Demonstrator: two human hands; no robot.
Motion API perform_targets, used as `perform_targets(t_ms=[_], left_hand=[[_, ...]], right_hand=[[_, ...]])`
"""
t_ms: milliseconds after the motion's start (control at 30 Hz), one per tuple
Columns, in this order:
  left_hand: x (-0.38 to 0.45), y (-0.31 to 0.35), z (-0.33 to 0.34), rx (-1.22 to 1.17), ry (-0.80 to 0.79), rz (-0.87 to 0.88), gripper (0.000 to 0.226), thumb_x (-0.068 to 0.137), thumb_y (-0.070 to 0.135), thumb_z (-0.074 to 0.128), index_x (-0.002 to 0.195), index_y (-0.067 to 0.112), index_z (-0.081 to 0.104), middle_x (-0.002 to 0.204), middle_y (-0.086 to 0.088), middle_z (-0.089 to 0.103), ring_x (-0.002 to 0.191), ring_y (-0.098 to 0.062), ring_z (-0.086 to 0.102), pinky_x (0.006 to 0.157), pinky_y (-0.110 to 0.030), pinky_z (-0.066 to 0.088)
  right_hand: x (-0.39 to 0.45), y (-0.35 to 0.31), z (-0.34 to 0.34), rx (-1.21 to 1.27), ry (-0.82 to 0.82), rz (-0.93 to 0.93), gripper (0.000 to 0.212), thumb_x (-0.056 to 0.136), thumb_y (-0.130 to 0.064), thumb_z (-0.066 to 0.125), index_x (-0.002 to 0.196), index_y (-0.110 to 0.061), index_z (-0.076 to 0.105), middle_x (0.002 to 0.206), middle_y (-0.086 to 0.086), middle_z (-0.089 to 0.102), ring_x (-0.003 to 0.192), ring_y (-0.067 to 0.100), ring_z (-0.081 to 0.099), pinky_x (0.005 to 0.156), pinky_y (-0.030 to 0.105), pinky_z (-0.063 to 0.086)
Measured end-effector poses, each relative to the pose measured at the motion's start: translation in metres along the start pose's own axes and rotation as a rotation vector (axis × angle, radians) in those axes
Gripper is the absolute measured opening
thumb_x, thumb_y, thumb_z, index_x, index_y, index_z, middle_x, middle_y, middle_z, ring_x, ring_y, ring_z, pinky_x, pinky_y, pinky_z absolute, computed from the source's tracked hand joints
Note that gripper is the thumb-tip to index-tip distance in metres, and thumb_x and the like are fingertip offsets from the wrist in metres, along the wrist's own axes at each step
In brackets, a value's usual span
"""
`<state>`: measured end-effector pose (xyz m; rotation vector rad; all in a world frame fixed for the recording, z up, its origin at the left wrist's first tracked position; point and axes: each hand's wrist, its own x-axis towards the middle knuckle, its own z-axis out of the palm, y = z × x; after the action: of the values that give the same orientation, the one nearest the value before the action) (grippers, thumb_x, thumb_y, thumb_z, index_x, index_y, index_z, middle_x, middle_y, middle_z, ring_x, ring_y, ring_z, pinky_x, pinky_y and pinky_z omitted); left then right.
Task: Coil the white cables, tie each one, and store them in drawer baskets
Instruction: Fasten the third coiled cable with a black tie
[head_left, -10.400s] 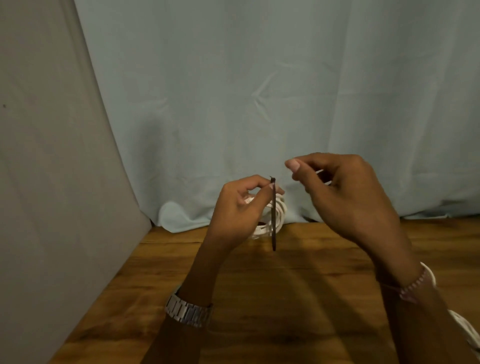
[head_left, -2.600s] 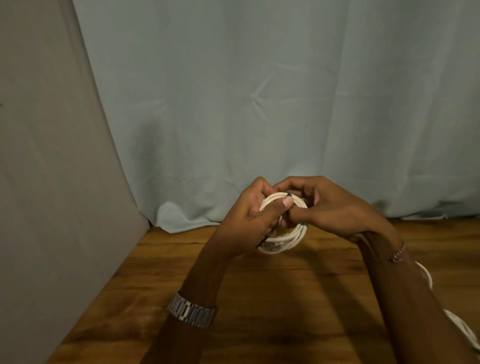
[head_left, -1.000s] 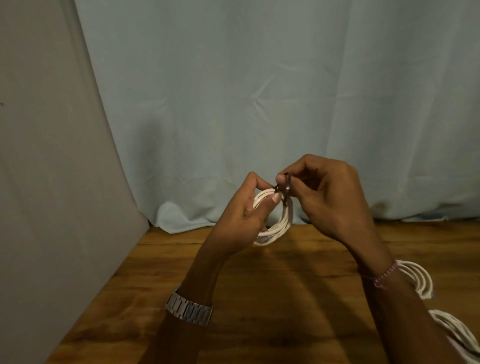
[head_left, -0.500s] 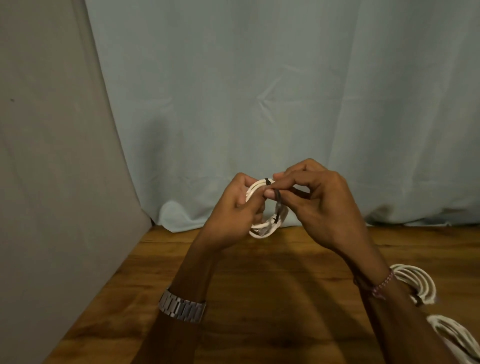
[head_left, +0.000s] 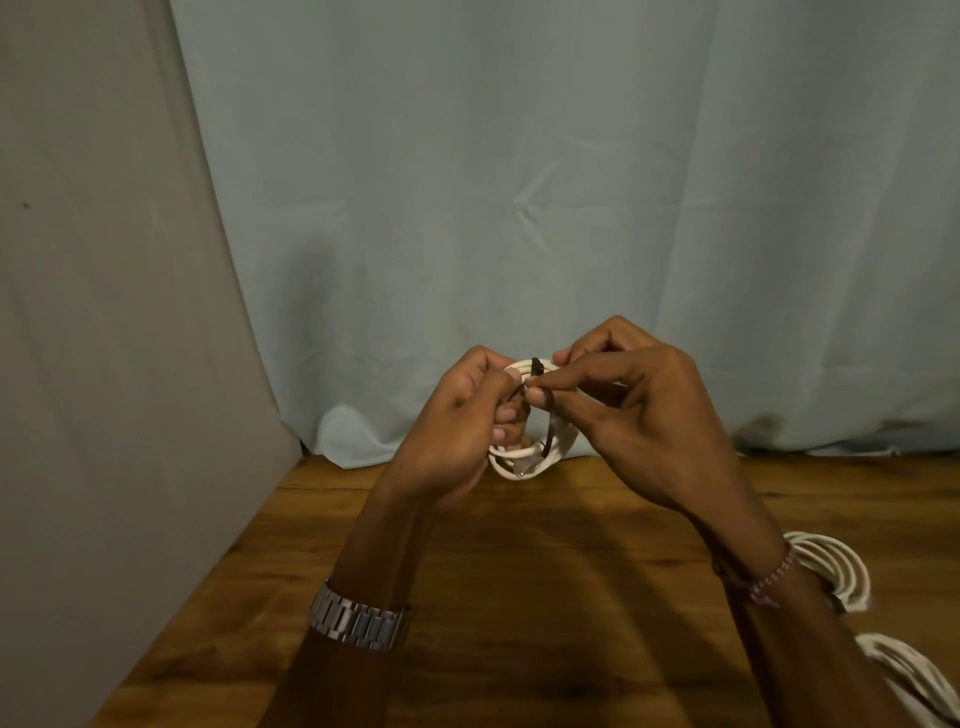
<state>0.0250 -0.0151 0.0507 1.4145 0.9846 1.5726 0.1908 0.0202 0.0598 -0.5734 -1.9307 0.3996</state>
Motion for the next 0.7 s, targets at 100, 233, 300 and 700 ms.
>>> perform_targets(t_ms=[100, 233, 300, 700], left_hand=[[-0.001, 0.002, 0.001, -0.012, 0.005, 0.013, 0.019, 0.107, 0.01, 0.037, 0.091, 0.006, 0.047, 0.068, -0.005, 0.044, 0.05, -0.004, 0.033, 0.048, -0.018, 0.031], [-0.001, 0.003, 0.003, -0.072, 0.002, 0.018, 0.015, 0.106, 0.008, 0.041, 0.092, 0.006, 0.048, 0.068, -0.008, 0.043, 0.047, -0.004, 0.032, 0.045, -0.017, 0.032], [-0.001, 0.003, 0.004, -0.074, -0.003, 0.025, 0.01, 0.104, 0.006, 0.045, 0.095, 0.005, 0.049, 0.065, -0.007, 0.053, 0.046, -0.005, 0.033, 0.045, -0.018, 0.032], [0.0, -0.006, 0.004, 0.098, 0.028, 0.133, 0.007, 0.101, 0.01, 0.056, 0.099, 0.004, 0.058, 0.058, 0.005, 0.051, 0.05, -0.009, 0.037, 0.05, -0.029, 0.03]], right_hand=[[0.0, -0.001, -0.003, -0.023, -0.018, -0.019, 0.016, 0.082, -0.014, 0.083, 0.096, -0.021, 0.083, 0.091, -0.005, 0.064, 0.098, 0.008, 0.066, 0.079, 0.041, 0.06], [0.0, -0.002, -0.008, -0.109, -0.039, -0.078, 0.008, 0.083, -0.012, 0.083, 0.083, -0.02, 0.079, 0.091, -0.004, 0.062, 0.094, 0.011, 0.067, 0.076, 0.034, 0.059], [0.0, -0.002, -0.007, -0.183, -0.03, -0.128, 0.013, 0.083, -0.014, 0.082, 0.079, -0.023, 0.075, 0.092, -0.004, 0.06, 0.093, 0.013, 0.066, 0.074, 0.029, 0.057], [-0.005, -0.007, -0.012, -0.523, -0.158, -0.149, 0.01, 0.086, -0.019, 0.078, 0.095, -0.024, 0.079, 0.112, 0.001, 0.06, 0.083, 0.008, 0.053, 0.068, 0.011, 0.037]])
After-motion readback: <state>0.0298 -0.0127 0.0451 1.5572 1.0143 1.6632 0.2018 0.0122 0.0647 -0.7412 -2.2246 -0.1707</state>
